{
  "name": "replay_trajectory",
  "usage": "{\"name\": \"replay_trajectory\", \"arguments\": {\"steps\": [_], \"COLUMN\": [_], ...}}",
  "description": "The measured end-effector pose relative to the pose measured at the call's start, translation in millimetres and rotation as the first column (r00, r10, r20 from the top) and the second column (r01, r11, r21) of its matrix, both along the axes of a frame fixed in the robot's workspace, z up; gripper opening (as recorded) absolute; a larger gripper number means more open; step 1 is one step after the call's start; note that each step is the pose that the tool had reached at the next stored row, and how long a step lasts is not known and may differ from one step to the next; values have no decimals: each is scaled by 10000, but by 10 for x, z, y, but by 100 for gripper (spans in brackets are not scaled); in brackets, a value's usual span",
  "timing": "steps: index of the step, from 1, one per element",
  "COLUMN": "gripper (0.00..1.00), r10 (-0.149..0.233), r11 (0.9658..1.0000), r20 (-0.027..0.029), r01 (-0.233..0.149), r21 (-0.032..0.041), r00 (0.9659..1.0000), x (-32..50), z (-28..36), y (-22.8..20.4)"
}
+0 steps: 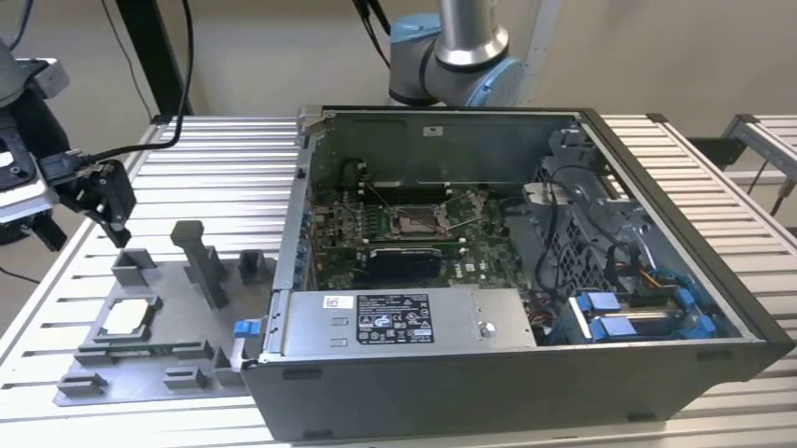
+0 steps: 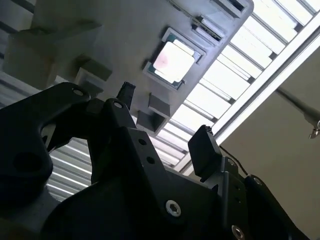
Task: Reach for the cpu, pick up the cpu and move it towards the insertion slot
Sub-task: 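Pick up the cpu and move it towards the insertion slot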
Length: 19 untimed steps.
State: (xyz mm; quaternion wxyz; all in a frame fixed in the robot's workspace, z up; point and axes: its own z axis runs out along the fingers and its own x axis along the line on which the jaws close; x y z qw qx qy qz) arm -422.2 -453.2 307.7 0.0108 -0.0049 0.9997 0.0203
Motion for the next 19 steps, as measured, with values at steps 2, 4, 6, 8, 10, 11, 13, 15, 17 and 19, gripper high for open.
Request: {"name": "replay_trajectory", "arguments": {"steps": [2,4,6,8,10,11,13,15,17,19], "gripper": [100,100,100,100,100,100,100,100,100,100], "r10": [6,6,7,7,7,7,6,7,7,7], "r11": [10000,10000,10000,10000,10000,10000,10000,10000,10000,10000], "r20": [1,2,3,2,3,2,3,2,3,5], "r01": [-6,-6,-7,-7,-7,-7,-6,-7,-7,-7], "r21": [2,1,2,1,2,1,2,1,2,2], "r00": [10000,10000,10000,10000,10000,10000,10000,10000,10000,10000], "x": [0,-3,-3,-4,-5,-5,-7,-12,-15,-21], "z": [-58,-94,-131,-166,-203,-221,-259,-295,-331,-368], "y": [0,0,0,0,0,0,0,0,0,0]}}
